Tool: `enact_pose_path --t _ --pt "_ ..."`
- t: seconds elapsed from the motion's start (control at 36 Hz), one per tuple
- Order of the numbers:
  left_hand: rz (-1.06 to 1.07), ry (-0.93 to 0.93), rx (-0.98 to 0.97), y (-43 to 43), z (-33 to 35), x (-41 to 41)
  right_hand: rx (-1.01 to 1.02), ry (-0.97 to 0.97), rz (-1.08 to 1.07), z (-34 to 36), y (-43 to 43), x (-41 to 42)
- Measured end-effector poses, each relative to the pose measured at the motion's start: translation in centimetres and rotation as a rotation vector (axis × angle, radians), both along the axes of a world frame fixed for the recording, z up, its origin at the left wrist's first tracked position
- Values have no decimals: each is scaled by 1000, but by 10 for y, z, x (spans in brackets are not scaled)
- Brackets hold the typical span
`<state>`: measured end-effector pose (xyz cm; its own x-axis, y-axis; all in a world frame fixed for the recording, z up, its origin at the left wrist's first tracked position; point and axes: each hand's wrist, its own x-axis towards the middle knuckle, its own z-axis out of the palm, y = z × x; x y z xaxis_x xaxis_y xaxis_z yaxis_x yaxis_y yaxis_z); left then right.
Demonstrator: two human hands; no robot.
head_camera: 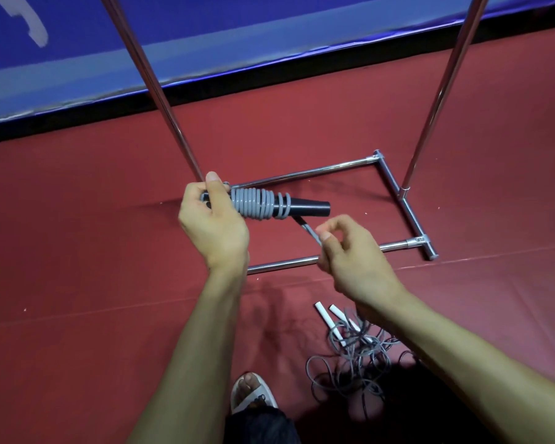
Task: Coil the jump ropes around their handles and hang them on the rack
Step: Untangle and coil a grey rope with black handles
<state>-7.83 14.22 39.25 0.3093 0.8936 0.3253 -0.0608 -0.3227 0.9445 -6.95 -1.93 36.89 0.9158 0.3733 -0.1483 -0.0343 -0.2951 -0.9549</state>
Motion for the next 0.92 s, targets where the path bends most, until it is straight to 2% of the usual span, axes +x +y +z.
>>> enact_pose_path --t 0.06,0.14,0.22,0.36,0.56,0.69,0.81,0.92 --pt "-7 -10 14 -4 3 1 7 -76 -18 0 0 0" --pt "-20 -26 27 -6 6 4 89 -98 -30 4 0 0" --pt "-26 -43 11 -5 7 5 83 -106 -65 3 1 6" --pt "-22 -70 -41 -7 12 6 131 -14 -70 13 4 5" --pt "-14 -65 -26 0 12 3 327 354 -4 27 5 -10" --pt "-4 -56 -20 3 11 2 104 205 48 23 1 -12" --pt "3 -39 7 4 11 3 225 321 18 26 5 -16" --pt "15 -36 8 9 10 3 277 355 42 27 6 -20"
